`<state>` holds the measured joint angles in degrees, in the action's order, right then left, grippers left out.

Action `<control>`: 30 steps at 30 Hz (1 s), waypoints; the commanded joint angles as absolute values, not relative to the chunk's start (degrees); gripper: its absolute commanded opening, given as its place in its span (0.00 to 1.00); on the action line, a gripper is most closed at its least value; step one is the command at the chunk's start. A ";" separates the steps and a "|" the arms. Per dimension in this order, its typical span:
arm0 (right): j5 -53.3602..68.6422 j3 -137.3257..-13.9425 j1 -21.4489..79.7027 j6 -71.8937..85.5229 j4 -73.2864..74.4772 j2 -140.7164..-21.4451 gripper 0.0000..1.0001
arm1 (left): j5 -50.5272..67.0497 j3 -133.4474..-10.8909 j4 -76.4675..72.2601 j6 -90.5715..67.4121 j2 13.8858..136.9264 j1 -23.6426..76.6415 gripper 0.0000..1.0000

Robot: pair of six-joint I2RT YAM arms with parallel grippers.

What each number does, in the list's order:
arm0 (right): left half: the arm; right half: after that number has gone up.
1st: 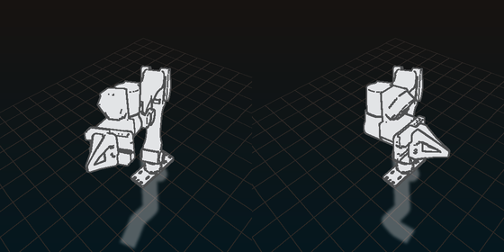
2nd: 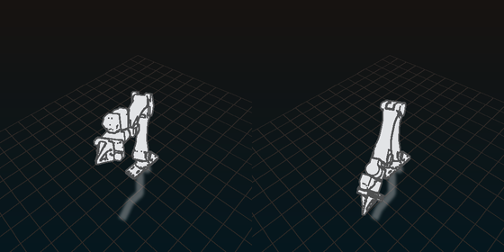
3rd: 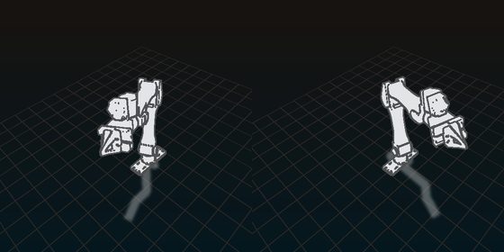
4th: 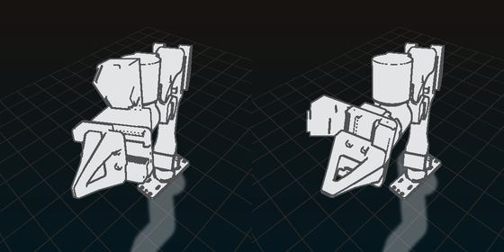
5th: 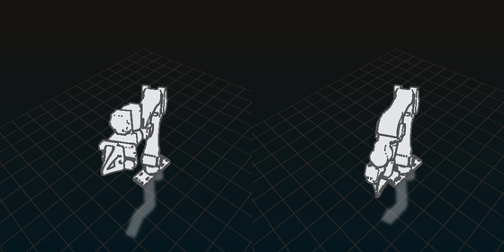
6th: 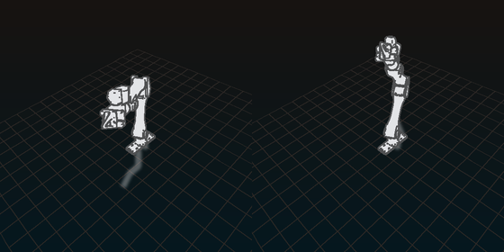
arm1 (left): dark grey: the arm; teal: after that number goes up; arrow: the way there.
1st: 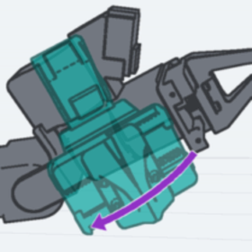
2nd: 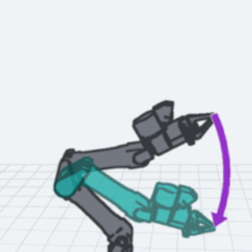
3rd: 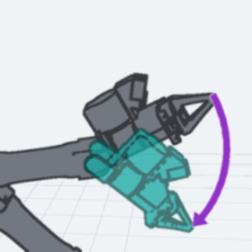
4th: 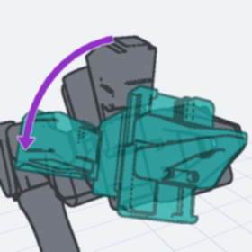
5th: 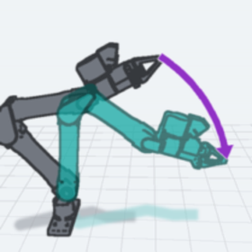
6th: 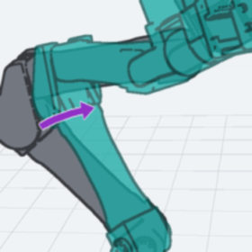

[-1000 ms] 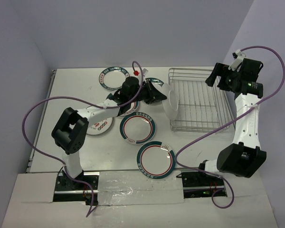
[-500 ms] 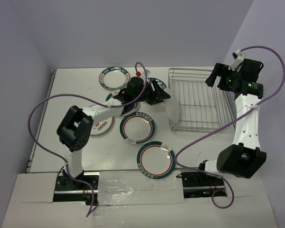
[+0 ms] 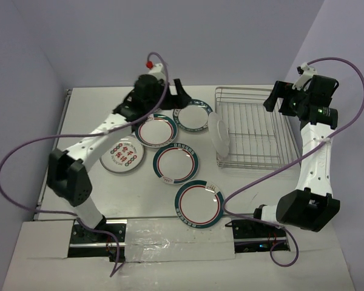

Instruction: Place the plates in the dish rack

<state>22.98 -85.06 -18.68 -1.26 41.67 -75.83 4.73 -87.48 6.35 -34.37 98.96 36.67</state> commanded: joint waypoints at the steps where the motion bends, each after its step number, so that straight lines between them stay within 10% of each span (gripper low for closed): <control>1: 22.94 -85.52 -19.16 -3.25 41.31 -73.04 1.00 | 7.54 -86.49 14.57 -13.14 91.42 28.93 0.99; 12: 24.61 -83.76 -19.07 -2.99 40.87 -73.83 1.00 | 3.00 -54.43 23.37 33.45 66.83 22.93 0.95; 30: 24.08 -84.11 -18.19 -2.55 41.31 -75.76 1.00 | -11.59 -33.32 20.31 34.81 61.17 35.85 0.86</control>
<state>23.75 -83.22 -18.52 -2.44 41.69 -75.81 -9.63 -34.15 24.95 34.89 60.27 34.00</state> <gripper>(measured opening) 0.999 0.859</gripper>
